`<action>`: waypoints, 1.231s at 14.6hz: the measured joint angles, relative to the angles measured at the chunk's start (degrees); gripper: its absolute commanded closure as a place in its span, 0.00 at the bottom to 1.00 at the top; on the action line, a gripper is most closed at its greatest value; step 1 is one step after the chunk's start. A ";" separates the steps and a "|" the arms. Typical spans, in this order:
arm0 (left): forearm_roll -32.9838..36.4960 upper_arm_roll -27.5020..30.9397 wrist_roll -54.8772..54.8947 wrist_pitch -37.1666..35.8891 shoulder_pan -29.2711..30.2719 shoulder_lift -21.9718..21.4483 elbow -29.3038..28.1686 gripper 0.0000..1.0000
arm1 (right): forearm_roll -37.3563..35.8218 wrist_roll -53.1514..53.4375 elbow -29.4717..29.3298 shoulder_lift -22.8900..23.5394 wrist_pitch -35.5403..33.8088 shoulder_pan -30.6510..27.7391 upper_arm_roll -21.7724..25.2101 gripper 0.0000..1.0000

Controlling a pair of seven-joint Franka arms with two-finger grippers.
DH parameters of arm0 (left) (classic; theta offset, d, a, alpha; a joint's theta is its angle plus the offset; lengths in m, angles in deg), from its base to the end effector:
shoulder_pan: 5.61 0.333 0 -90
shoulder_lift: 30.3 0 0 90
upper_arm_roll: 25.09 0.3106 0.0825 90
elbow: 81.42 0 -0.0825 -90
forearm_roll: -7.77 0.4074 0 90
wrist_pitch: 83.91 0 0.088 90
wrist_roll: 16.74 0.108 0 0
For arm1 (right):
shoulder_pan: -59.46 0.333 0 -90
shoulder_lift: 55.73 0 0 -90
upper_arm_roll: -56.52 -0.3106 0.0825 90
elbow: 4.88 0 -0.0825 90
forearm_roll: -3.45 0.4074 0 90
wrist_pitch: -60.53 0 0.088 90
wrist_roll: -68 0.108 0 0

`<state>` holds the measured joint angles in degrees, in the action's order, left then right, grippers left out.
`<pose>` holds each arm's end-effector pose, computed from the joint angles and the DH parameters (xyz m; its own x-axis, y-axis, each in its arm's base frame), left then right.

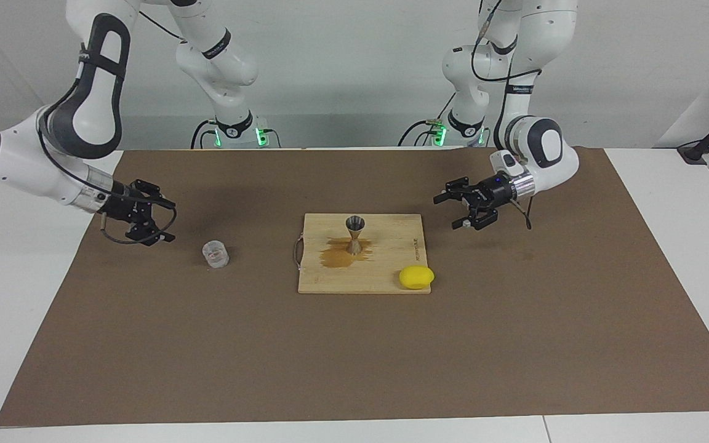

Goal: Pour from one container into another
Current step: 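Release the cup with the left gripper while the right gripper opens, then grasp the clear glass with the right gripper while the left withdraws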

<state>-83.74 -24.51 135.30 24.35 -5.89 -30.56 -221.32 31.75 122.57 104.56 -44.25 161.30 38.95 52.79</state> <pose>0.4857 -0.0724 0.2988 -0.1791 -0.2652 0.9474 -0.9573 -0.1752 -0.2300 0.5725 -0.1294 0.3607 0.1039 -0.8274 -0.5520 -0.9856 -0.1601 0.0545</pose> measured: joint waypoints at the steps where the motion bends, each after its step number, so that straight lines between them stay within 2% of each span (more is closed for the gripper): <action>1: 4.19 0.04 0.00 -0.13 2.19 -1.13 0.03 0.00 | 0.67 0.00 0.81 0.51 1.45 -0.03 -0.01 0.00; 5: 19.53 0.26 0.02 -3.77 11.30 -3.08 2.50 0.00 | 3.87 0.00 4.17 1.08 4.64 -0.02 -0.05 0.00; 9: 30.61 0.32 0.02 -5.92 16.71 -3.07 8.42 0.00 | 6.64 -4.54 5.34 5.45 7.46 -0.11 -0.12 0.00; 13: 39.55 0.31 0.02 -6.86 18.07 -3.06 14.16 0.00 | 9.75 -7.85 5.36 9.03 9.29 -0.42 -0.12 0.00; 18: 51.86 0.15 -2.21 -6.88 18.05 -2.76 23.96 0.00 | 12.52 -10.17 7.31 9.56 9.62 -0.22 -0.23 0.00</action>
<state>-31.88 -24.35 133.09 17.47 12.16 -33.32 -197.35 44.26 112.40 111.87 -34.69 170.91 38.73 52.56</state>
